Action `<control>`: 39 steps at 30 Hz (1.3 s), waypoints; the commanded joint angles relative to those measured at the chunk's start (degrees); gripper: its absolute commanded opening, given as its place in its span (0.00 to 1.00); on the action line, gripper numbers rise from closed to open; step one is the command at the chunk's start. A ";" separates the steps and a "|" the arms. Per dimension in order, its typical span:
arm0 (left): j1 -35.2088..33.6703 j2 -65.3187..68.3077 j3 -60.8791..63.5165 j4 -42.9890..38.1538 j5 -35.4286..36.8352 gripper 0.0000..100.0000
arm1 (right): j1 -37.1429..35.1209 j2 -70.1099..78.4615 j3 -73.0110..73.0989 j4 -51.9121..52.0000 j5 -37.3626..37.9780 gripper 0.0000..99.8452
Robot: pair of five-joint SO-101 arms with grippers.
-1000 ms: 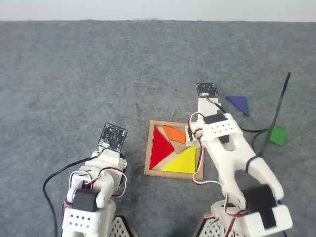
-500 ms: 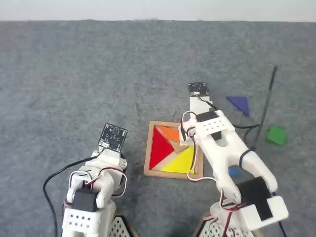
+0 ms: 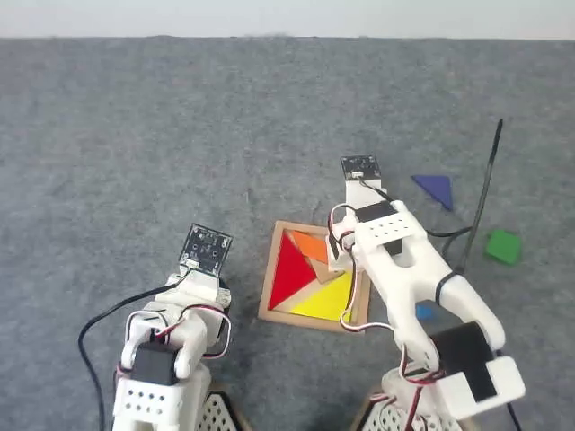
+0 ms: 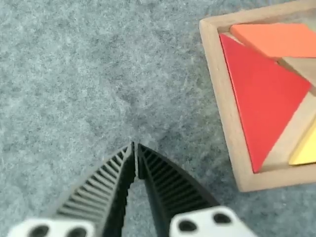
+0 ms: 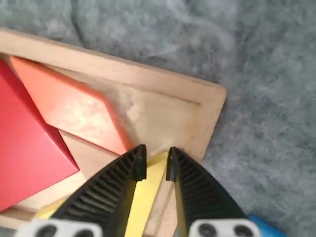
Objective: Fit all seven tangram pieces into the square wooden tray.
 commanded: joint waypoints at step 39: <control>-0.26 -1.23 -0.66 0.26 0.26 0.01 | -3.38 -11.65 4.22 2.51 4.13 0.16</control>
